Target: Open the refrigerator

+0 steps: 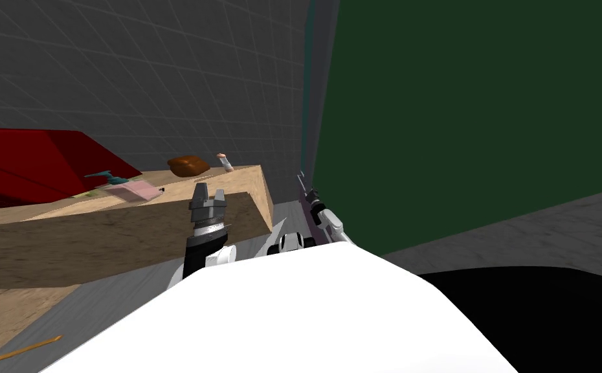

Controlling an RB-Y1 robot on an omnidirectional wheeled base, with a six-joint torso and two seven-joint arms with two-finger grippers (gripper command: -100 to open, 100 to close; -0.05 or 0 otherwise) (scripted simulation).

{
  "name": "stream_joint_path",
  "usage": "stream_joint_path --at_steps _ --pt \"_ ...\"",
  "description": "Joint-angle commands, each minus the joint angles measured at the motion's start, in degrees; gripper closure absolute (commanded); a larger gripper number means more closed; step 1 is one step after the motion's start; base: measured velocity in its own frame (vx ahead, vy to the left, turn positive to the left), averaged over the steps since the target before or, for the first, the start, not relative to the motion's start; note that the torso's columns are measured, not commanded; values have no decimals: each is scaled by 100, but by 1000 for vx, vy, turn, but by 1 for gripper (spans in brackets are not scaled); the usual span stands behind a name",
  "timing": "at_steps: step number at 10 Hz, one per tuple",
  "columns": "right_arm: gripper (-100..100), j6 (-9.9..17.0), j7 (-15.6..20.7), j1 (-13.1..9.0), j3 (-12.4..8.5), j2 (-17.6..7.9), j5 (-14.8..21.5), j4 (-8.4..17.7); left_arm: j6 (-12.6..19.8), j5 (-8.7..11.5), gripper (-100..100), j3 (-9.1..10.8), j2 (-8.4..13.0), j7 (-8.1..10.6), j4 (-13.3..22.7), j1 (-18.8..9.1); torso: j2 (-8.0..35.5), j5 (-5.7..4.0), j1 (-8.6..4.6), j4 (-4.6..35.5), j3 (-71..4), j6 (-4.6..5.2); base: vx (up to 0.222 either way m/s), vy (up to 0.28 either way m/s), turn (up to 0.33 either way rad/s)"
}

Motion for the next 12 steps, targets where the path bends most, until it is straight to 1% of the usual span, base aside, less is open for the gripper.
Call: stream_joint_path --at_steps 1,2,3,4,5,6,7,8,9,10,11,12 --pt "100 -28 30 -178 105 -11 -111 -20 0 0 0 0 0 0 0 0 -5 21 -11 9 -20 -7 -5 -3 14" --pt "100 91 80 -220 229 -290 -394 10 0 0 0 0 0 0 0 0 -11 28 -16 12 -32 -12 -132 9 73" --pt "100 91 80 -220 229 -290 -394 10 0 0 0 -1 0 0 0 -2 45 72 -32 6 -43 13 -150 6 67" --pt "100 106 94 -298 312 -409 -513 4 0 0 0 0 0 0 0 -2 82 98 -35 8 -39 63 -110 4 101" --pt "100 122 108 -376 394 -528 -632 -2 0 0 0 0 0 0 0 -2 88 114 -33 13 -44 84 -113 10 170" --pt "100 137 122 -454 477 -647 -751 -8 0 0 0 -1 0 0 0 -2 87 132 -34 21 -56 81 -119 -1 134" --pt "100 137 122 -454 477 -647 -751 -8 0 0 0 0 0 0 0 -2 89 143 -38 29 -63 87 -81 4 96" --pt "100 152 136 -532 560 -767 -870 -14 0 0 0 0 0 0 0 -1 87 150 -37 35 -67 104 -66 16 93" --pt "100 168 150 -609 642 -886 -989 -21 0 0 0 0 0 0 0 -1 90 172 -39 41 -83 93 -88 15 135" --pt "100 168 150 -609 642 -886 -989 -21 0 0 0 0 0 0 0 -1 95 187 -34 43 -91 81 -70 -3 68" --pt "100 183 164 -687 725 -1005 -1108 -27 0 0 0 0 0 0 0 -1 93 183 -32 45 -86 98 -66 -1 70" --pt "100 183 164 -687 725 -1005 -1108 -27 0 0 0 0 0 0 0 -1 100 185 -38 47 -83 97 -50 -4 54"
